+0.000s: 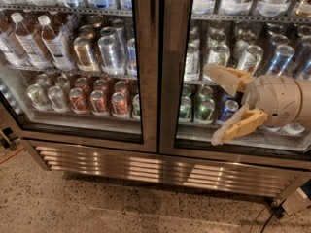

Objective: Open right fridge door

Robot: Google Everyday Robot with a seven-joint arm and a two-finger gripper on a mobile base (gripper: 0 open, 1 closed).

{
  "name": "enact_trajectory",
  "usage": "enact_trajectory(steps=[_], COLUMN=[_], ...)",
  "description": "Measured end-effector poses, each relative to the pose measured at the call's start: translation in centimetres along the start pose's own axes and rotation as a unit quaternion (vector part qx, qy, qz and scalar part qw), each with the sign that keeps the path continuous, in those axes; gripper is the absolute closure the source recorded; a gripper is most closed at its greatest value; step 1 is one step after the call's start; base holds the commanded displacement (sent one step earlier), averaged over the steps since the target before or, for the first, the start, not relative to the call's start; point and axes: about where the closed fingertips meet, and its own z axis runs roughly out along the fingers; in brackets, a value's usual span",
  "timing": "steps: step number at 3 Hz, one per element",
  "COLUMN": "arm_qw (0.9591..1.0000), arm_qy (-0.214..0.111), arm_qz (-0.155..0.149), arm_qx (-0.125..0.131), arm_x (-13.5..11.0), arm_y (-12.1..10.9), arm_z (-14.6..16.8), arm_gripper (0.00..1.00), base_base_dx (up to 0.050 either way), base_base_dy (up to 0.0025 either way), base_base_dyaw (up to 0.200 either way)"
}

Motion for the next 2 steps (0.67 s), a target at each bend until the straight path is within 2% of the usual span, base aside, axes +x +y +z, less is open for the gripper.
enact_trajectory(steps=[1, 2], arm_qw=[0.9995, 0.9987], arm_qy=[-0.009, -0.020], arm_qz=[0.030, 0.023], arm_qx=[0.009, 0.041], arm_x=[-0.3, -6.3], arm_y=[-1.4, -3.9], arm_z=[0.4, 1.0], arm_gripper=[0.00, 0.00], base_base_dx=[0.000, 0.000], base_base_dy=[0.00000, 0.00000], base_base_dyaw=[0.000, 0.000])
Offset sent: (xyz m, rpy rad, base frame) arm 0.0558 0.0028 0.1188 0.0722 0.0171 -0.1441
